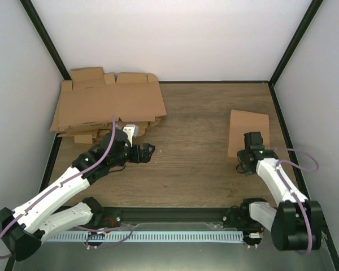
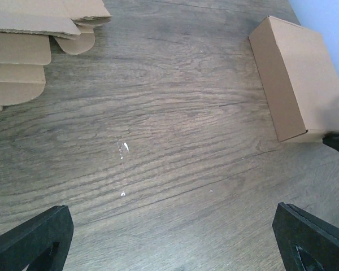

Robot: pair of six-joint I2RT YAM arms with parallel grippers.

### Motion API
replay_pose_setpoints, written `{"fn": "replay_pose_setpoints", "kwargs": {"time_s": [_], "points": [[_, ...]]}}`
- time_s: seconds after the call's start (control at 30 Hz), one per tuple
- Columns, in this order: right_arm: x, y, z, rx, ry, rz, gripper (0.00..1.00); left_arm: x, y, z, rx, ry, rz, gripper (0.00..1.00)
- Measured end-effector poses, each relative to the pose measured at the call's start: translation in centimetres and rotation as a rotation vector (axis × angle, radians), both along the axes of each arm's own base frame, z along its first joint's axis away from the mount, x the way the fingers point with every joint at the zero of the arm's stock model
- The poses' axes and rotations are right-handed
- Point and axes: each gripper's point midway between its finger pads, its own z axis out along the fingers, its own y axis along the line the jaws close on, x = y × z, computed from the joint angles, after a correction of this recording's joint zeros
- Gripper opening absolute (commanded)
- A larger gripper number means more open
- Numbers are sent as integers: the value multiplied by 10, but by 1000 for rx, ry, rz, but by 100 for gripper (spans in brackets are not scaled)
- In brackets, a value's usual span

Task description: Fold the paper box

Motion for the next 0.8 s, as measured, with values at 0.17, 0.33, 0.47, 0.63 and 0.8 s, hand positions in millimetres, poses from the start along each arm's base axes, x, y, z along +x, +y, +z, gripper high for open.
{"fn": "replay_pose_setpoints", "kwargs": {"time_s": [0.17, 0.33, 0.47, 0.63, 0.8], "points": [[34, -7, -16, 55, 6, -15, 1, 0, 0, -1, 3, 2, 0, 100], [81, -9, -19, 74, -32, -2, 1, 2, -1, -6, 15, 15, 1, 100], [130, -34, -20, 69, -35, -48, 1, 3, -1, -11, 29, 28, 3, 100], [164, -86, -37, 71, -39, -140, 1, 3, -1, -12, 34, 31, 7, 100], [202, -113, -39, 60, -76, -142, 1, 3, -1, -12, 38, 35, 7, 100]]}}
